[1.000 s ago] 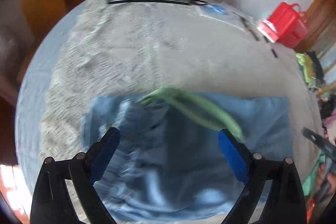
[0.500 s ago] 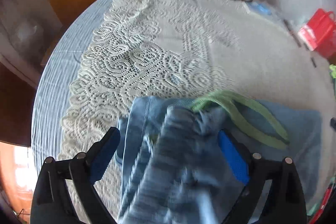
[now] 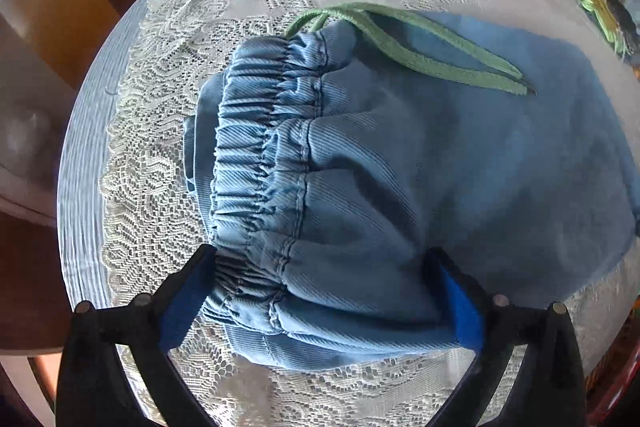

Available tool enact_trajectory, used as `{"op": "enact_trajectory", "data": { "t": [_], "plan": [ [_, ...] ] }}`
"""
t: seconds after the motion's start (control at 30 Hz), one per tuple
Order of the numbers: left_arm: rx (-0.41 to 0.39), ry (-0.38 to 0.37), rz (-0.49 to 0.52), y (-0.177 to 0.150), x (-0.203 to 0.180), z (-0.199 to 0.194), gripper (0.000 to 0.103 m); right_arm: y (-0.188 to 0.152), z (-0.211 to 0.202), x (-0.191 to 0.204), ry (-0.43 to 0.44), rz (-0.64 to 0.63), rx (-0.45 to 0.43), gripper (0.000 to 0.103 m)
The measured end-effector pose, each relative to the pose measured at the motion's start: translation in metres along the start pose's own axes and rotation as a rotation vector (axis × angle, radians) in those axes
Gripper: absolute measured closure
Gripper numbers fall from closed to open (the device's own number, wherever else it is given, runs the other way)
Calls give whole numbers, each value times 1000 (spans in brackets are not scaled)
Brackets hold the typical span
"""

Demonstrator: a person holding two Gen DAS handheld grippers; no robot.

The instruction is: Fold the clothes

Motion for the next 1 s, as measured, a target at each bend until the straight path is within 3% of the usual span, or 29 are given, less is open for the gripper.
{"op": "enact_trajectory", "data": {
  "t": [0.13,0.2,0.27,0.4,0.47,0.5,0.53,0.6,0.77,0.87,1.0],
  "plan": [
    [-63,-45,-25,11,1,-15,0,-2,-31,-16,-42,87,-115,55],
    [-108,-72,-35,16,3,-23,0,5,-36,-21,-39,115,-146,41],
    [-102,-94,-41,18,4,-22,0,11,-32,-23,-50,120,-145,40],
    [2,-89,-46,11,1,8,0,20,-13,-21,-128,114,-136,40],
    [-20,-78,-32,8,0,7,0,24,0,-21,-143,115,-115,40],
    [-25,-83,-31,8,0,3,0,24,2,-15,-158,90,-113,44],
    [-31,-92,-43,9,3,-3,0,24,4,-8,-173,65,-112,57],
    [-60,-116,-73,11,11,-19,0,24,5,6,-188,15,-116,95],
    [-149,-170,-171,17,39,-59,0,25,-33,110,137,-167,-216,95],
    [-179,-168,-207,20,53,-74,0,20,-27,190,317,-326,-169,95],
    [-182,-182,-227,21,57,-80,0,3,15,267,431,-465,-50,89]
  ]
}}
Point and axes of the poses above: each gripper's, at about its wrist camera, not at the fingertips, and z roughly the way its jaws point, x to its left, y to its top, the point moved 1 cm from there along z, roughly the way its jaws point, and after that the axes turned 1 degree about -x, right-handed, at the moved point
